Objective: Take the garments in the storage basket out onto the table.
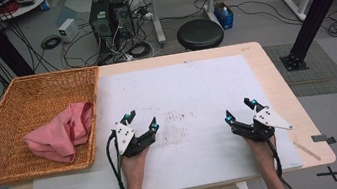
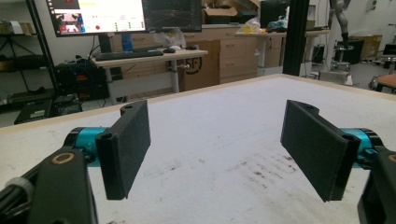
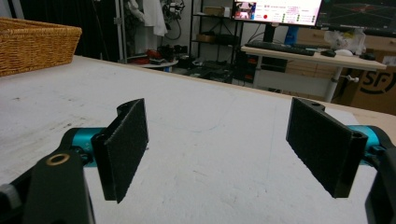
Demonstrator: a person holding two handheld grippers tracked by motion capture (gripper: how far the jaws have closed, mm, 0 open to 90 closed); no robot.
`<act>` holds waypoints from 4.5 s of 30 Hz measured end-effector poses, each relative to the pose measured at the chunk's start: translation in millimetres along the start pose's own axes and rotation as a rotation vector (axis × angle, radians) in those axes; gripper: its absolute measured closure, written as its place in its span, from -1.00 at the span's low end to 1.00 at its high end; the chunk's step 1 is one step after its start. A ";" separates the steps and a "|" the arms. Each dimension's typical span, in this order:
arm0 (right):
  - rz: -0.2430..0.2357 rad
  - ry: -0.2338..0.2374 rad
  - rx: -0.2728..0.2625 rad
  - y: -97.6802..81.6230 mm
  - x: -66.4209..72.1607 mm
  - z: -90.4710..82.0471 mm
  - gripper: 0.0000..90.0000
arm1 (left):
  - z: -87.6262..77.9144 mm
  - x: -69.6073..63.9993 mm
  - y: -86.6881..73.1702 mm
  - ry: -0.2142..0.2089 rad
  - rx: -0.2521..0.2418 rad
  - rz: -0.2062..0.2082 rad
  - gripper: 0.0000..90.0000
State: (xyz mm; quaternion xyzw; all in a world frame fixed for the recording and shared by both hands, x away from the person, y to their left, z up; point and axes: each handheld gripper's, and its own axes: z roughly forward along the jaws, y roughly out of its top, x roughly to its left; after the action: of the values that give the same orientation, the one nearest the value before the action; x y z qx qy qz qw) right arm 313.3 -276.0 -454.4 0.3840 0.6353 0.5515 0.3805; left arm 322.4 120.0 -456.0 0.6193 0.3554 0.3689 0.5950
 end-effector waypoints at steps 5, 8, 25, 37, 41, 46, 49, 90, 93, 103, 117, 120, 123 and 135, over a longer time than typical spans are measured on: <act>-0.009 0.001 0.004 0.2 0.9 0.5 -0.54 | 0.1 0.2 -0.1 0.004 -0.001 -0.005 -0.46; -0.007 0.002 0.013 0.5 1.4 1.1 -0.54 | 0.3 0.4 0.1 0.011 0.002 -0.008 -0.46; -0.007 -0.022 0.028 1.1 1.8 2.7 -0.54 | 0.4 -1.0 0.2 0.010 0.004 0.006 -0.46; -0.014 -0.018 0.032 1.3 2.2 3.1 -0.54 | 0.9 -1.5 0.6 0.004 0.004 0.015 -0.47; -0.015 -0.018 0.033 1.4 2.0 3.3 -0.54 | 0.6 -2.4 1.5 -0.008 0.017 0.009 -0.47; -0.017 -0.018 0.031 1.3 2.3 3.2 -0.54 | -10.9 -5.2 16.8 -0.006 0.025 0.018 -0.57; -0.017 -0.021 0.033 1.4 2.7 2.9 -0.54 | -19.9 -1.8 33.2 -0.050 0.044 0.000 -0.57; -0.030 -0.021 0.029 1.3 3.6 2.8 -0.54 | -49.6 232.1 38.1 0.322 0.825 -0.186 -0.77; -0.028 -0.020 0.030 1.3 3.5 2.7 -0.54 | -46.0 233.6 30.6 0.317 0.869 -0.183 -0.78; -0.032 -0.021 0.029 1.2 4.2 2.9 -0.54 | -42.1 233.2 23.5 0.320 0.914 -0.190 -0.82; -0.043 -0.023 0.027 1.1 4.5 2.4 -0.54 | -42.5 228.8 24.6 0.327 0.926 -0.188 -0.71; -0.038 -0.024 0.025 1.0 4.6 2.3 -0.54 | -43.1 227.3 25.7 0.317 0.919 -0.183 -0.59; -0.031 -0.024 0.027 1.0 4.9 2.0 -0.54 | -43.8 226.5 26.9 0.310 0.917 -0.174 -0.48; -0.021 -0.027 0.024 1.0 3.4 2.2 -0.54 | -45.5 223.3 31.8 0.312 0.908 -0.115 0.48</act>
State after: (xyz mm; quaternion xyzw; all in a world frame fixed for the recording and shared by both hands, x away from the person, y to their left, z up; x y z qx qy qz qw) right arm 314.0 -271.9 -453.8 0.3891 0.6406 0.5347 0.3902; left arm 388.5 336.6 -415.7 0.7330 0.5992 0.2314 0.2237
